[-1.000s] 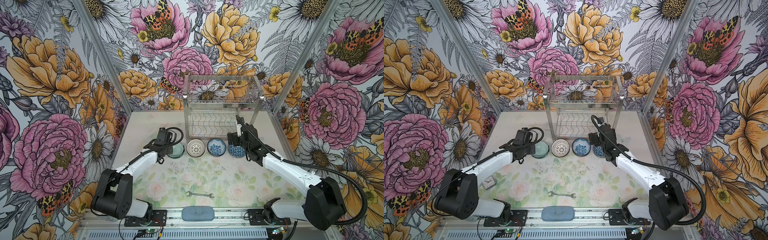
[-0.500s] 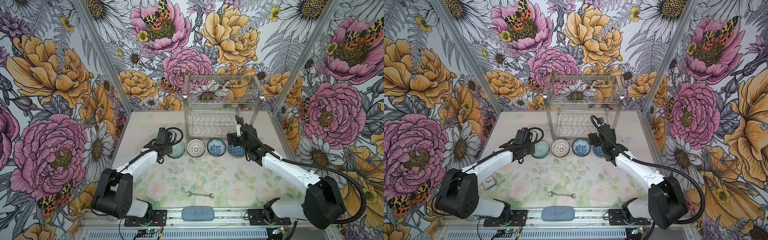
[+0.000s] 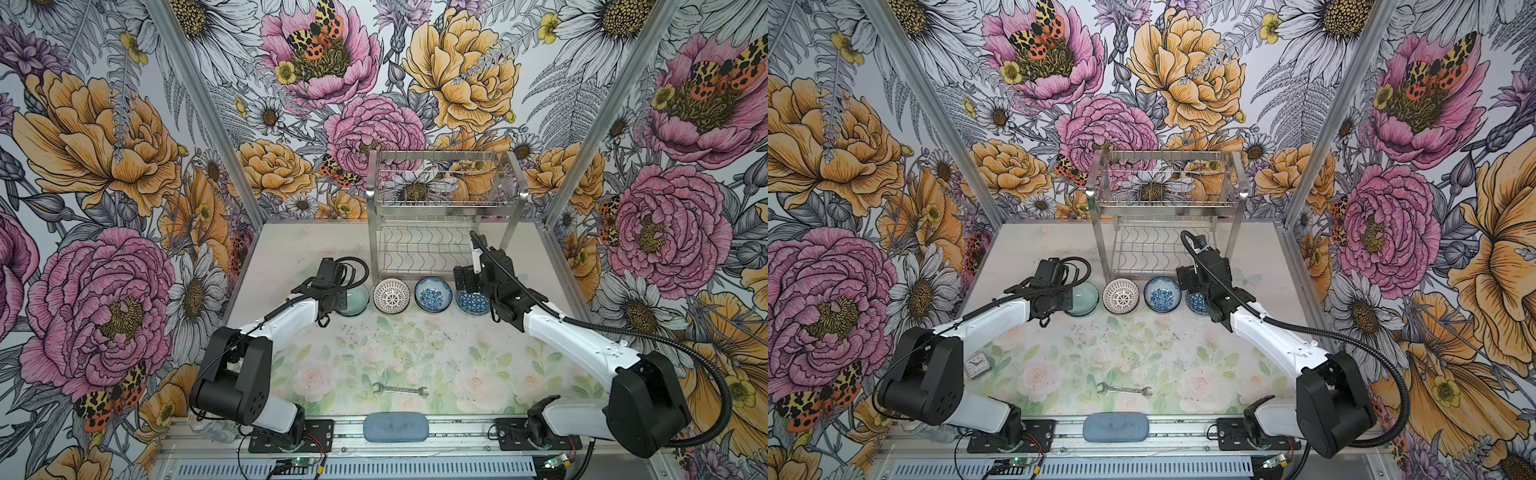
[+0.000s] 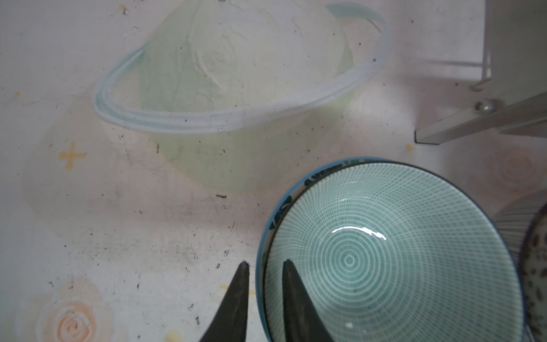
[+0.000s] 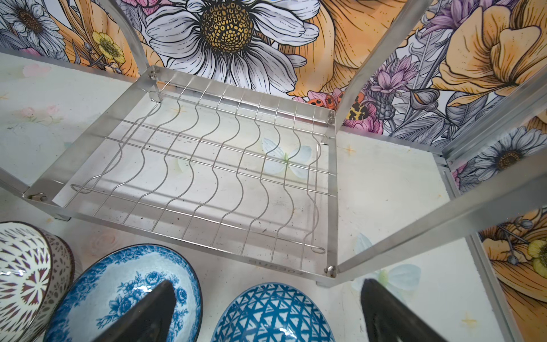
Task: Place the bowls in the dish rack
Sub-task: 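Close the left gripper on the near rim of the teal striped bowl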
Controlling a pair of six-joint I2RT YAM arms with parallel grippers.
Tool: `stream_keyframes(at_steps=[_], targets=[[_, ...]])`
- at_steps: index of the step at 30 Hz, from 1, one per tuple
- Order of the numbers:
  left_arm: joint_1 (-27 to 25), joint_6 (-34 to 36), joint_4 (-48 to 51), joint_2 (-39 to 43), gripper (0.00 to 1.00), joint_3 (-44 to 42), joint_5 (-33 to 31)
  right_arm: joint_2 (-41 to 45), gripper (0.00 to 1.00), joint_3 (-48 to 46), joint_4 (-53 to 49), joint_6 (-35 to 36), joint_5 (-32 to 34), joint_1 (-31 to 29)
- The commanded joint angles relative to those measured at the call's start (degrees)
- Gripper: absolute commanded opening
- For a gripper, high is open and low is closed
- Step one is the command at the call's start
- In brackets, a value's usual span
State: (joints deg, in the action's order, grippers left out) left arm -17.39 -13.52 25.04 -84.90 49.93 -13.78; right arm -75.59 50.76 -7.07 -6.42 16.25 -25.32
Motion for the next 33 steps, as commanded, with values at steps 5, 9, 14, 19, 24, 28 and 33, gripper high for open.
stream_keyframes(at_steps=[5,9,14,19,24,28,33], targets=[[0.25,-0.69,-1.92,-1.2,0.19,0.69,1.39,-0.57,0.99,1.44,0.48,0.18,-0.34,-0.38],[0.23,-0.69,-1.99,-1.51,0.12,0.8,1.39,-0.58,0.99,1.52,0.49,0.18,-0.34,-0.39],[0.37,-0.54,-1.83,-1.02,0.05,0.89,1.22,-0.61,0.99,1.7,0.48,0.26,-0.39,-0.39],[0.42,-0.38,-1.36,-0.26,0.0,1.36,1.19,-1.0,0.99,2.11,0.48,0.31,-0.55,-0.35],[0.56,-0.22,-0.6,0.3,0.0,1.73,0.72,-1.07,0.99,2.41,0.43,0.52,-0.68,-0.43],[0.51,0.12,-0.28,1.51,0.0,2.2,1.39,-0.92,0.99,2.59,0.44,0.64,-0.78,-0.51],[0.51,0.57,0.08,3.44,0.0,2.71,1.14,-0.64,0.99,2.85,0.4,0.75,-0.95,-0.67]])
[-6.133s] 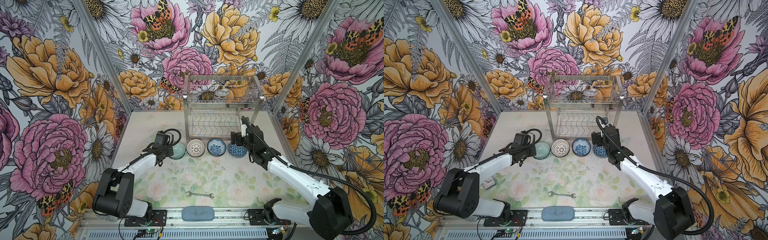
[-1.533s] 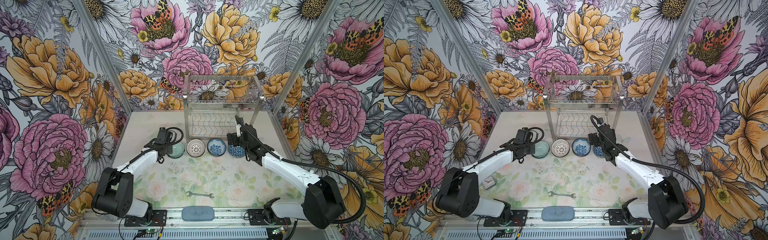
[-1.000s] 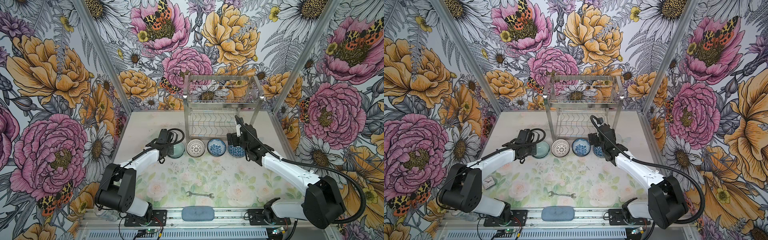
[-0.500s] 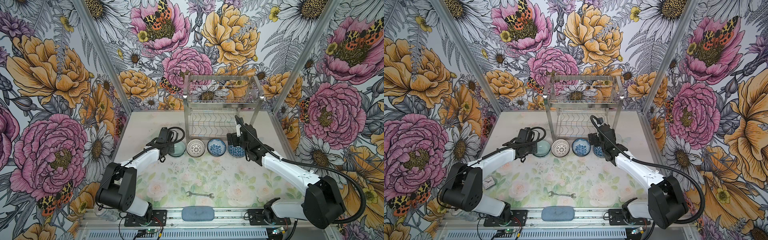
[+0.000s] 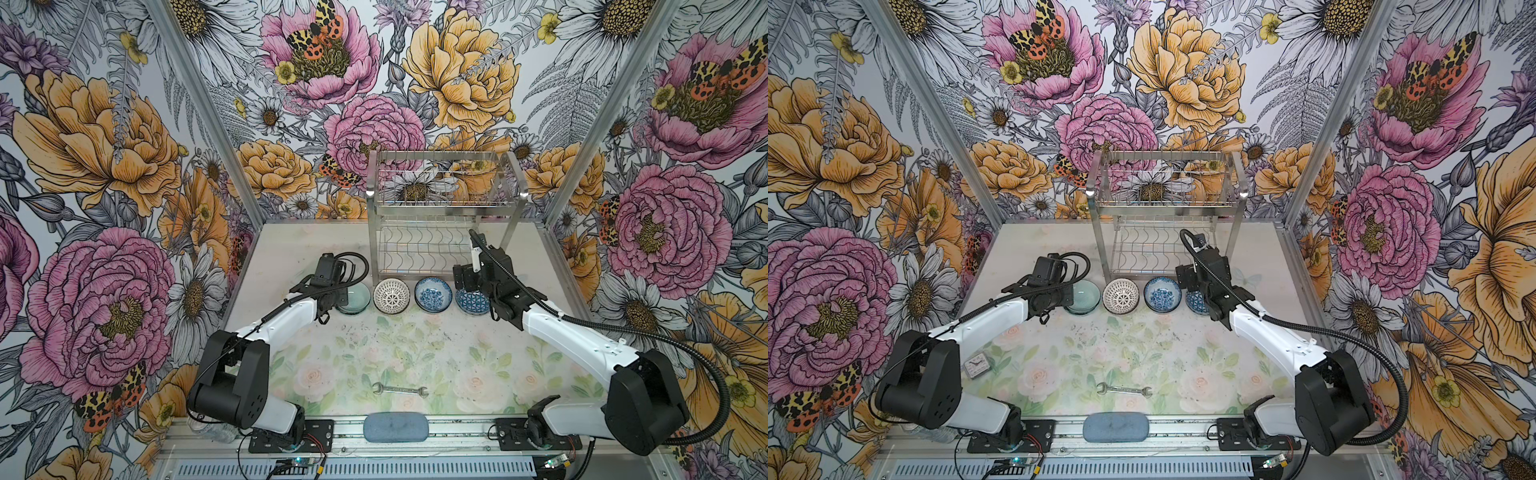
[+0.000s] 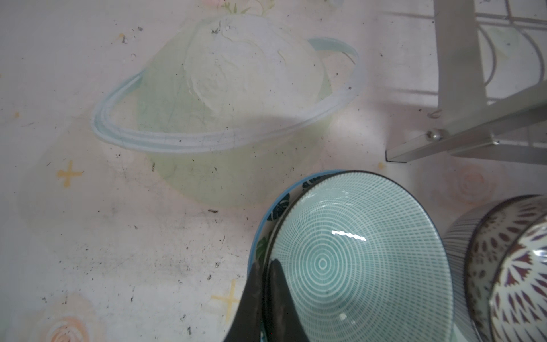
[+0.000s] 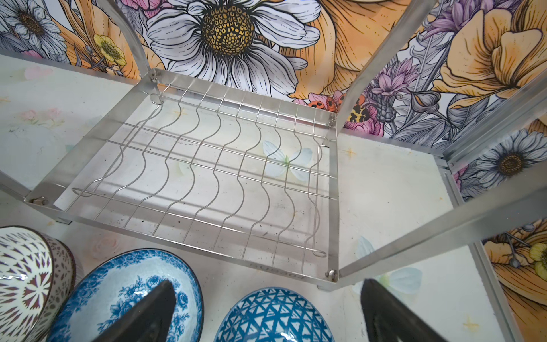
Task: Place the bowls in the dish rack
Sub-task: 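Close the left gripper on the near rim of the teal striped bowl, then lift the teal bowl with the left gripper toward the right gripper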
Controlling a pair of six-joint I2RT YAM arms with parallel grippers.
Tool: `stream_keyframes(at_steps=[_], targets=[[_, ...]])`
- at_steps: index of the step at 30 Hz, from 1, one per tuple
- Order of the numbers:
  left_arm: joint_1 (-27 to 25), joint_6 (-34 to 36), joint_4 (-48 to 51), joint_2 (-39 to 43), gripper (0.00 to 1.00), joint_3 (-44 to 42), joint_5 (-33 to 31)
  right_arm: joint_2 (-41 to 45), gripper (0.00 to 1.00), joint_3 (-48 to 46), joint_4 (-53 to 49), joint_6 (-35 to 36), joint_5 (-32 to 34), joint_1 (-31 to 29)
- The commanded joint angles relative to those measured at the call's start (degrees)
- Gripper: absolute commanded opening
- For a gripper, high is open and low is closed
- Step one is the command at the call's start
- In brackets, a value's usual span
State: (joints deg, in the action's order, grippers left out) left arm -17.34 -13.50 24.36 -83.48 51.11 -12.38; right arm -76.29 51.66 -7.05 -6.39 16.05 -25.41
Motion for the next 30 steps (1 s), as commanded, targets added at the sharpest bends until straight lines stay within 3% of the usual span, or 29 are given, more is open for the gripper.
stream_keyframes(at_steps=[1,10,16,24,30], targets=[[0.47,0.57,0.7,2.54,0.0,1.61,-0.27,0.13,0.99,1.97,0.31,0.77,-0.69,-0.62],[0.47,1.26,0.69,10.0,0.0,2.42,-2.16,1.64,1.0,2.67,-1.13,1.28,-1.16,-1.44],[-0.35,1.41,0.03,16.89,0.0,2.79,-0.09,4.62,1.0,4.25,-3.86,1.58,-1.52,-2.95],[-7.53,0.85,-12.69,22.79,0.0,-2.15,7.1,7.74,1.0,9.15,-7.46,-3.9,-6.99,-8.78],[-12.87,-1.31,-20.69,19.16,0.0,-3.07,8.88,5.46,0.99,12.68,-7.43,-9.56,-7.51,-13.76]])
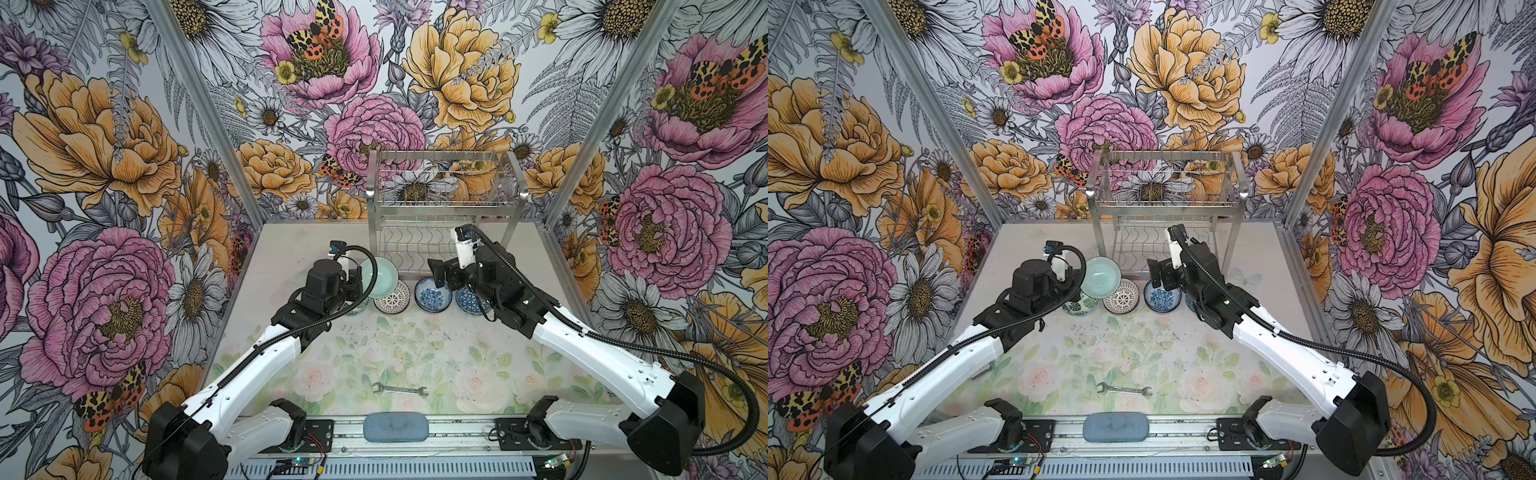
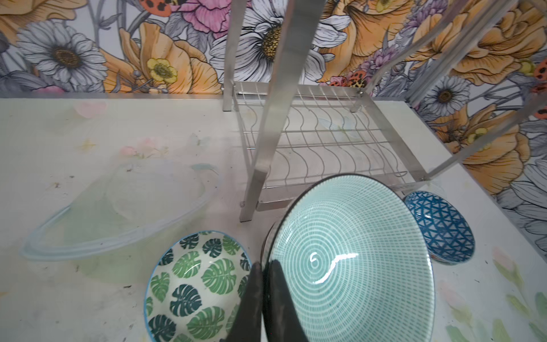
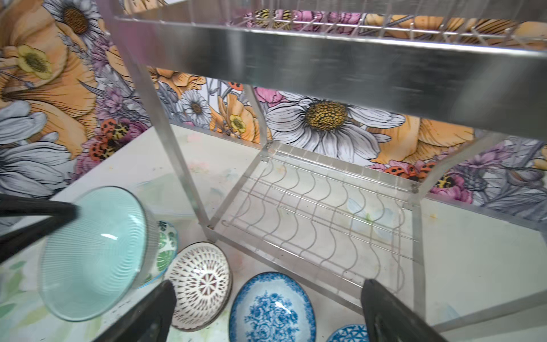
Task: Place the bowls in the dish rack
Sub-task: 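Lift the teal bowl with the left gripper toward the right gripper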
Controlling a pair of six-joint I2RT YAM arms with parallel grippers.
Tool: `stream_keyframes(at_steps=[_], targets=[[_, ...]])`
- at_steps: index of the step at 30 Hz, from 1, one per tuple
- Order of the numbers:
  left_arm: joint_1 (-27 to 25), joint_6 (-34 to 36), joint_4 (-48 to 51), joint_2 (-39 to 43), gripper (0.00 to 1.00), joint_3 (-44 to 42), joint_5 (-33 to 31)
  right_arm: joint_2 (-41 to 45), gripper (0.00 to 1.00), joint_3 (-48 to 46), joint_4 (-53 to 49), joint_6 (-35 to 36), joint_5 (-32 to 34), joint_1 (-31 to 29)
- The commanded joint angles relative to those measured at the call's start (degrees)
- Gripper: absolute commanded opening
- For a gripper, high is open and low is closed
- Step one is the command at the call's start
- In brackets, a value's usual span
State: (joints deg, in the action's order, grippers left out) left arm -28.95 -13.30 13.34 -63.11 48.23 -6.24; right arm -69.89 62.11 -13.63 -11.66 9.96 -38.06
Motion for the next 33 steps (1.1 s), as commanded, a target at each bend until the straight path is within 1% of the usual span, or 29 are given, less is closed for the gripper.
stream_keyframes(at_steps=[1,4,7,13,17,26,29,31,32,33], targets=[[-1.77,-1.75,-10.45,-1.97,0.0,-0.07,2.95,-1.41,0.99,2.59,-0.79,-5.52,-1.31,-1.38],[-3.02,-2.36,-13.22,-4.06,0.0,0.52,4.08,-3.08,0.98,3.19,-0.71,-8.85,-1.43,-2.08],[-4.19,-2.04,-14.96,-5.96,0.0,1.62,5.03,-4.86,0.95,3.37,-0.81,-11.5,-0.09,-2.41],[-5.15,-1.27,-16.8,-9.4,0.0,4.01,6.71,-8.48,0.86,3.72,-0.74,-16.46,0.28,-3.27],[-5.32,-1.31,-18.1,-10.91,0.0,4.9,7.82,-10.04,0.79,3.56,-0.83,-18.98,1.34,-3.55],[-5.33,-0.59,-18.78,-13.17,0.0,6.86,9.66,-12.03,0.55,2.39,-1.5,-23.12,3.13,-3.69],[-5.29,-0.22,-19.13,-14.03,0.0,7.47,10.64,-12.21,0.43,1.97,-1.4,-24.48,3.99,-3.71],[-5.33,-0.06,-19.41,-14.58,0.0,7.89,11.67,-12.61,0.29,2.06,-1.66,-25.14,5.04,-3.69],[-5.33,-0.22,-19.7,-14.82,0.0,7.93,12.08,-12.93,0.25,2.37,-2.05,-25.5,5.56,-3.69],[-5.33,-0.21,-20.07,-15.01,0.0,8.02,12.53,-13.42,0.25,2.93,-2.86,-25.85,6.07,-3.68]])
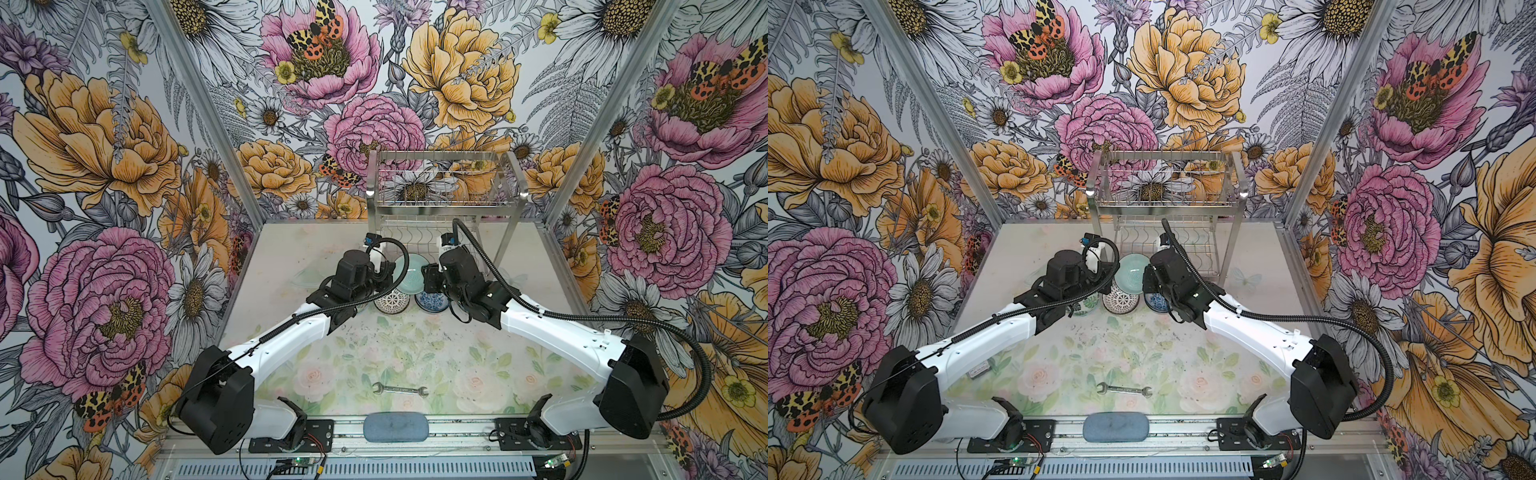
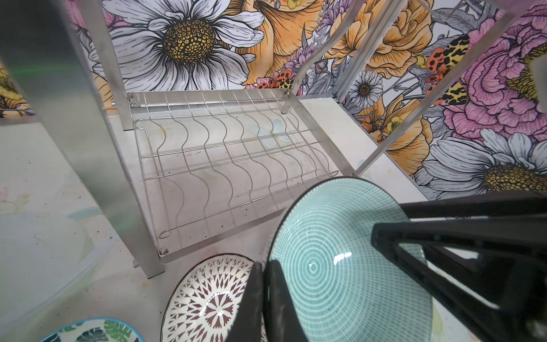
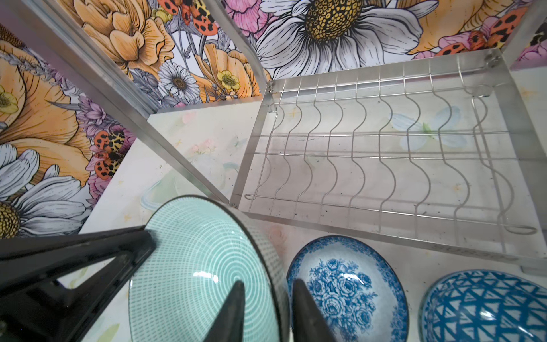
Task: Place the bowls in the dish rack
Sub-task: 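Lift the teal bowl with the left gripper toward the right gripper, then grasp the teal bowl rim with the right gripper while the left gripper holds it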
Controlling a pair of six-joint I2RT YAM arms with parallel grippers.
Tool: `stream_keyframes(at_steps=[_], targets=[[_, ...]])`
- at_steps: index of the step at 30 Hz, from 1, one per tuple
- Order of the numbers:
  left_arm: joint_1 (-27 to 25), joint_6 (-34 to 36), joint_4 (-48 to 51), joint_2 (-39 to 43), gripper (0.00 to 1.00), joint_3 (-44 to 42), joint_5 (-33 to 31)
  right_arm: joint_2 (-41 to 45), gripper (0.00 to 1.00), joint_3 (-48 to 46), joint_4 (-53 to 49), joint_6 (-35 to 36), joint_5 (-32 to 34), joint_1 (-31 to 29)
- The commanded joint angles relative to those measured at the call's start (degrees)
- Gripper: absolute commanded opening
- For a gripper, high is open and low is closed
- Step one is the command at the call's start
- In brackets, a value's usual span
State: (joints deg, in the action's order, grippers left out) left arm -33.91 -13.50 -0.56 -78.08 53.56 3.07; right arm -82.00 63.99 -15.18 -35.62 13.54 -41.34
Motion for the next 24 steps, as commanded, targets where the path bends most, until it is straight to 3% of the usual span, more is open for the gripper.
stream_keyframes(at_steps=[1,5,10,16,18,20,21,24], targets=[[-0.37,-0.04,-6.44,-0.12,0.0,2.71,3.54,-1.85,0.25,1.51,-1.91,-2.22,2.82,-0.41],[-0.37,0.35,-7.0,-0.4,0.0,3.25,4.83,-3.06,0.25,2.14,-2.77,-3.78,3.07,-0.43],[-0.23,0.57,-6.3,-0.75,0.0,4.27,5.74,-1.58,0.0,1.02,-2.8,-5.26,4.97,-0.41],[0.42,-0.08,-3.97,-2.28,0.01,5.95,4.86,2.79,0.0,0.9,-4.51,-2.39,10.14,-0.44],[0.88,1.32,-0.57,-2.68,0.48,7.67,5.61,4.6,0.0,0.46,-5.02,0.64,12.86,-0.41],[0.95,3.66,5.37,-2.61,0.84,10.17,3.82,5.61,0.0,-0.09,-5.22,4.44,16.35,-0.41],[1.04,4.86,8.97,-2.39,0.95,12.0,2.46,6.03,0.0,-0.38,-5.23,6.86,18.43,-0.45],[1.41,9.06,18.02,-1.12,0.99,15.61,-3.07,6.27,0.0,-0.86,-4.87,14.43,25.89,-0.33]])
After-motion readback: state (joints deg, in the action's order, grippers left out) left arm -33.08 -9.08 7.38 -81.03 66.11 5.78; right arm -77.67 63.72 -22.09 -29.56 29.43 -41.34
